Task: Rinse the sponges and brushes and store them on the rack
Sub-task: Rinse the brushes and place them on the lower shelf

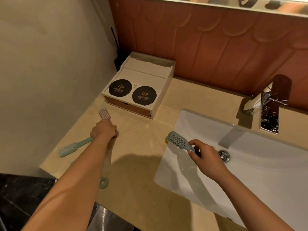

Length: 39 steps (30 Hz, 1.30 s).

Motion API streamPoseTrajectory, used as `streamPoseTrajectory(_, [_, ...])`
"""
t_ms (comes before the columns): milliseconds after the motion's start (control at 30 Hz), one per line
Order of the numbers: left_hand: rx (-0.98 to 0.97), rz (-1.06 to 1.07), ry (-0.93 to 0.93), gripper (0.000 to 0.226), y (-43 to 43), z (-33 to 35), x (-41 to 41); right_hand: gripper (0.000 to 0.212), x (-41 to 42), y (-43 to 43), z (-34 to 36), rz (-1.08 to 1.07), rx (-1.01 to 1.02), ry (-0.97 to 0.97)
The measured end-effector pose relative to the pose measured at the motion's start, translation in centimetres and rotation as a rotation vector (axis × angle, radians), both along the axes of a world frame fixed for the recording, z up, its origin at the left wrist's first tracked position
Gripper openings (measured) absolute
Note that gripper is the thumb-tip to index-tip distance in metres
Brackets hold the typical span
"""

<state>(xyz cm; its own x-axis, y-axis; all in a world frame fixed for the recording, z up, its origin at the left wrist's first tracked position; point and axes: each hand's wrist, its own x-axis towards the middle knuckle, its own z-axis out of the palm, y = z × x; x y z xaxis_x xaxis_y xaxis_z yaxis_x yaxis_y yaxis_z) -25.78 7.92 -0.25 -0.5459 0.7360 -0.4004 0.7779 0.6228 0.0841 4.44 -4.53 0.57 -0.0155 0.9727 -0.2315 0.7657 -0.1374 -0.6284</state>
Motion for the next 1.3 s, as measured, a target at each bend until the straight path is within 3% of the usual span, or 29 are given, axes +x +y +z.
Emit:
streamPoseTrajectory(200, [-0.010, -0.015, -0.065, 0.028, -0.4, 0.7, -0.1, 0.019, 0.9, 0.1, 0.3, -0.025, -0.011, -0.002])
streamPoseTrajectory(333, [0.031, -0.038, -0.222, 0.026, -1.3, 0.4, -0.5, 0.017, 1.4, -0.2, 0.5, -0.029, 0.002, 0.032])
streamPoseTrajectory(400, [0.075, -0.004, -0.403, 0.023, -2.0, 0.2, -0.2, 0.013, 1.6, -0.5, 0.6, -0.052, 0.007, 0.107])
streamPoseTrajectory(533, [0.088, 0.132, -0.893, 0.020, -4.6, 0.5, 1.8, 0.012, 1.5, -1.4, 1.0, -0.254, -0.054, 0.454])
streamPoseTrajectory(667, [0.005, -0.004, -1.158, 0.024, -8.2, 1.7, 5.4, 0.009, 1.7, -3.3, 0.7, -0.420, -0.156, 0.706])
streamPoseTrajectory(800, [-0.111, -0.155, -1.214, 0.027, -10.8, 2.8, 9.0, 0.023, 2.0, -5.3, 0.5, -0.464, -0.213, 0.831])
streamPoseTrajectory(900, [-0.168, -0.210, -1.261, 0.016, -12.2, 3.4, 12.2, 0.028, 3.5, -7.2, 0.4, -0.507, -0.244, 0.879])
streamPoseTrajectory(1033, [-0.194, -0.249, -1.256, 0.019, -13.7, 3.5, 16.1, 0.016, 6.0, -9.2, 0.8, -0.592, -0.213, 0.929])
streamPoseTrajectory(1300, [-0.196, -0.399, -1.177, 0.011, -17.5, 3.4, 25.1, 0.033, 13.5, -13.9, 1.4, -0.730, -0.063, 0.793])
